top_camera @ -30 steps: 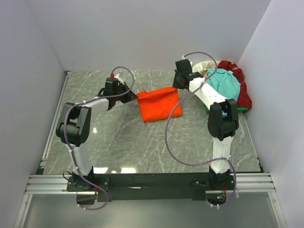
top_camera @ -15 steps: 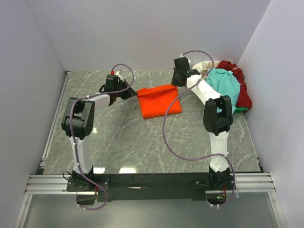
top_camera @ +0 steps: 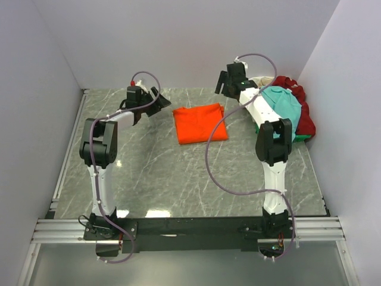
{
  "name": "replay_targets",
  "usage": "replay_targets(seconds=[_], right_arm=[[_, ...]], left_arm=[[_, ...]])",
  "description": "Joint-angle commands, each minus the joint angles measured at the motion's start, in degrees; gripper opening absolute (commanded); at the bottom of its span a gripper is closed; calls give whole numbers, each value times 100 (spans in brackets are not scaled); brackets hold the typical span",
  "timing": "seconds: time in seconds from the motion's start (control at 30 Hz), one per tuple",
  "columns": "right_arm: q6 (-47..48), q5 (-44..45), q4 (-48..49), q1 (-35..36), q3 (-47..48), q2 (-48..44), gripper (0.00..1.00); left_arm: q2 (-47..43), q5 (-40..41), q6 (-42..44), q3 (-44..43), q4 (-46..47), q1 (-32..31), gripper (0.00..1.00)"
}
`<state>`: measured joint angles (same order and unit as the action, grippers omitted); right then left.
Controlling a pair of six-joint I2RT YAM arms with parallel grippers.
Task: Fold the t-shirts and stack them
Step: Fold the tshirt
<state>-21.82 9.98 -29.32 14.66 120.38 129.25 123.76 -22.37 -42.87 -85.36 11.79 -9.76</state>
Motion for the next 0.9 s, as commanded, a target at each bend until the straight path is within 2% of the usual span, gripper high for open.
replay_targets(seconds=[0.0,0.13,0.3,0.43,0.67,0.87], right_arm=[[134,-74,610,-7,-758,-944,85],[74,-399,1208,20,-2374,-1954,84],[-15,-760,1569,239,-3467,-2614,81],[-76,-971,1807,476,-4135,-2966,81],[-103,-1305,1930,670,-4233,-2581,79],[-138,-1533,1913,705,-3978,-2062,78]], left_arm=[[-590,93,77,430,368,-26,80],[-862,-161,104,1169,683,-52,80],[-968,-531,86,1890,1342,-140,79],[-793,-996,16,1979,1658,-210,79],[-591,-1296,-257,2182,2125,-342,79],[-433,-875,-64,1831,1511,-527,80]])
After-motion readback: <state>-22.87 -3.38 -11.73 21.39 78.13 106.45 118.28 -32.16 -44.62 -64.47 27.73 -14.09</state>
